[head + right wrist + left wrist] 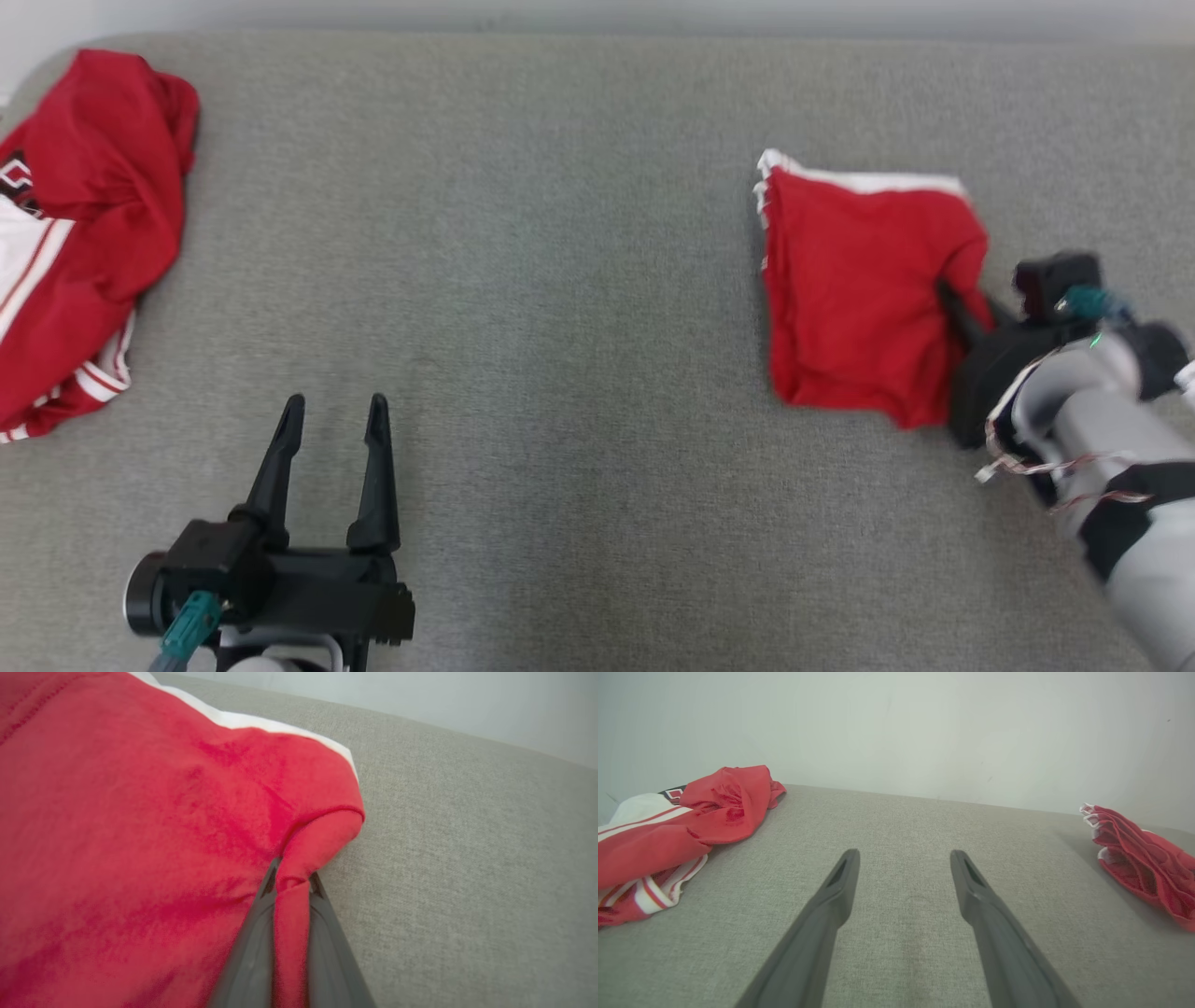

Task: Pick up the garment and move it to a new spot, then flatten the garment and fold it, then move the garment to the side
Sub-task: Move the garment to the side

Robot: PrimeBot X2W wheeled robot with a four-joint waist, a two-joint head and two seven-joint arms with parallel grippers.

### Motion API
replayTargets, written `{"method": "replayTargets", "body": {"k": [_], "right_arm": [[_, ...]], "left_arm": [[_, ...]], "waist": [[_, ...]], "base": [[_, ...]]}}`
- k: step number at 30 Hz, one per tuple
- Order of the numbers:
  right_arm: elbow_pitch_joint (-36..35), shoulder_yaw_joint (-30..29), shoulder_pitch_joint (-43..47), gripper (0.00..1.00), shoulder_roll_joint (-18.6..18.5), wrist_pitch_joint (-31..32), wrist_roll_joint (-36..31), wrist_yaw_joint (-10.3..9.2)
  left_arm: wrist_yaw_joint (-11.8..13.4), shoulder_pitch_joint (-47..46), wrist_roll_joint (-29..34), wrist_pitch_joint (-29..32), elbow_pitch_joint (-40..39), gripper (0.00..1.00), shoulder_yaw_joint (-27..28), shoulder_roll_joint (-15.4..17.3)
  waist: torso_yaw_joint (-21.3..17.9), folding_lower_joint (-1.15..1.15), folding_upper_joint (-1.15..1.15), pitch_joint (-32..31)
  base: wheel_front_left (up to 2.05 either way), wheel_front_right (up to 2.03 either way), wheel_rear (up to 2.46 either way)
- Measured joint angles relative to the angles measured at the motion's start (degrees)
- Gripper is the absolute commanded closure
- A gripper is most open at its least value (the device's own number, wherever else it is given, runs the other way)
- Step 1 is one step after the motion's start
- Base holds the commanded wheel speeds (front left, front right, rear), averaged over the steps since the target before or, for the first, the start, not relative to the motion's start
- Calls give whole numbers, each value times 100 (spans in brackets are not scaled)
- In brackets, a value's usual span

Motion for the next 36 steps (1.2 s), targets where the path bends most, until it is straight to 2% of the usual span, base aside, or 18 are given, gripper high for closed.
{"method": "replayTargets", "body": {"k": [4,10,17,27,36], "right_arm": [[-285,459,-311,100,-490,110,62,0],[-948,1196,-926,100,-1356,315,250,-1],[-1540,1690,-1607,100,-2363,408,573,-1],[-1727,2038,-1985,100,-3277,286,901,-1],[-1728,2338,-2424,100,-3909,304,858,0]], "left_arm": [[15,-153,-7,1,-92,0,-93,-3],[169,-482,-5,1,-371,0,-219,-3],[205,-749,221,0,-637,0,-265,-10],[107,-838,508,0,-920,0,-148,8],[98,-818,555,-1,-1158,0,-191,8]], "waist": [[-76,0,0,214],[-266,1,0,664],[-639,2,1,1267],[-1289,1,1,1821],[-1334,1,0,2021]], "base": [[0,0,0],[0,0,0],[0,0,0],[0,0,0],[0,0,0]]}}
